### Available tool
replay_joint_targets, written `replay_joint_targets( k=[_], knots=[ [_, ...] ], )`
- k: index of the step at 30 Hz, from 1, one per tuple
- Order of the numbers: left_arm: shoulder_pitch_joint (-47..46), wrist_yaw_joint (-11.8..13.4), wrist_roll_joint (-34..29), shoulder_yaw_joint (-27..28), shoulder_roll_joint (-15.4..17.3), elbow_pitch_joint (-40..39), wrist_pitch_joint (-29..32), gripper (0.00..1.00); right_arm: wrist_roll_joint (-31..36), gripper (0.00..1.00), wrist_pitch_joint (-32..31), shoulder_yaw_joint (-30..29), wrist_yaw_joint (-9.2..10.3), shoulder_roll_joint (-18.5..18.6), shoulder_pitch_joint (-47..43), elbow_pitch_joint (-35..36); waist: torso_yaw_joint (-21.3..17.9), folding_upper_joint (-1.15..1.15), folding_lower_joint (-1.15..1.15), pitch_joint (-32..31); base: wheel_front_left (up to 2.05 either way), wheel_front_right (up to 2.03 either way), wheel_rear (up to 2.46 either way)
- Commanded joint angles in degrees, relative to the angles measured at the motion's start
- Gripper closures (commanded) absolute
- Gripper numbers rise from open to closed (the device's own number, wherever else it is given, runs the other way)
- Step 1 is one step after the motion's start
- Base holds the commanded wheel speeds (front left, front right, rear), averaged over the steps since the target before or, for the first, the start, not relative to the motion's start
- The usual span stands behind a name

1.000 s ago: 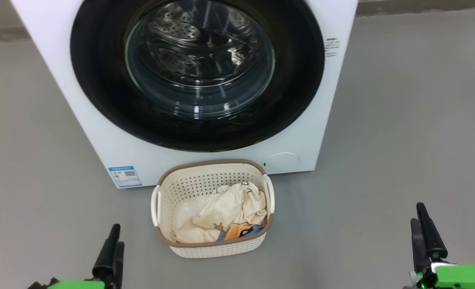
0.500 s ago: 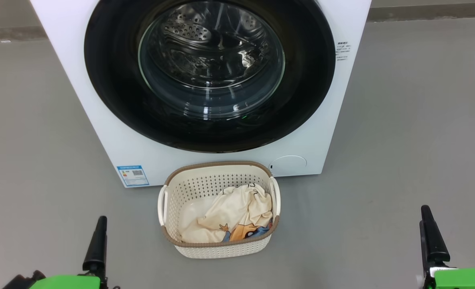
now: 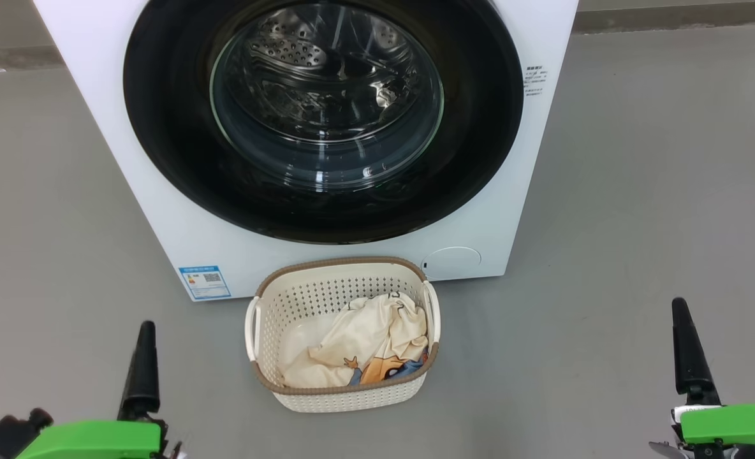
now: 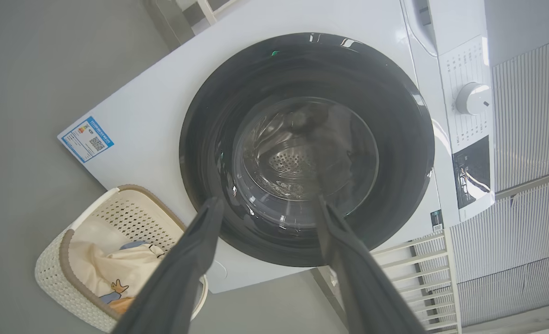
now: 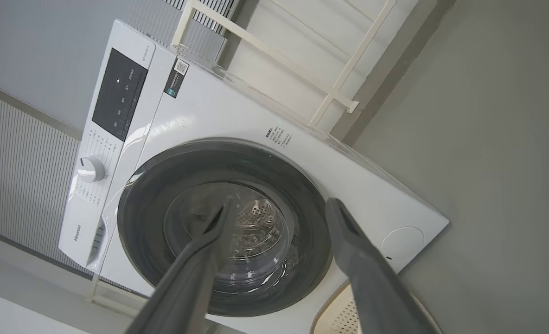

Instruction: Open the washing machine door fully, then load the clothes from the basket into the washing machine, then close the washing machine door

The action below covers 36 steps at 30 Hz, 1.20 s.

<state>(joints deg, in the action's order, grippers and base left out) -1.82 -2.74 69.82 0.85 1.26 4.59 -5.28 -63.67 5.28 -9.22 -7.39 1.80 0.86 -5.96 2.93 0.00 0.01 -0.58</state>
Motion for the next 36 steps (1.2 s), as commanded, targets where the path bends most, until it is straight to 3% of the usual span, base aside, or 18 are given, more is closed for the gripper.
replay_joint_targets(
  k=[1,14,36],
  knots=[
    [-2.37,0.34,-2.51,1.01,1.05,-2.61,-0.69,0.0,1.89,0.0,0.75,1.02,-0.06,0.63,2.31,2.23,0.06,0.0,0.0,-0.01,0.0,0.0,0.0],
    [-2.17,6.75,-18.68,-2.24,1.18,-8.28,-2.72,0.0,13.02,0.0,2.76,-0.08,-0.07,0.73,2.69,5.94,0.38,0.0,0.0,0.2,0.0,0.0,0.0],
    [-1.35,11.68,-44.88,-9.45,1.41,-10.95,-6.42,0.0,35.21,0.0,6.44,1.88,-0.09,0.92,2.4,7.63,1.11,0.0,0.0,-0.43,0.0,0.0,0.0]
  ],
)
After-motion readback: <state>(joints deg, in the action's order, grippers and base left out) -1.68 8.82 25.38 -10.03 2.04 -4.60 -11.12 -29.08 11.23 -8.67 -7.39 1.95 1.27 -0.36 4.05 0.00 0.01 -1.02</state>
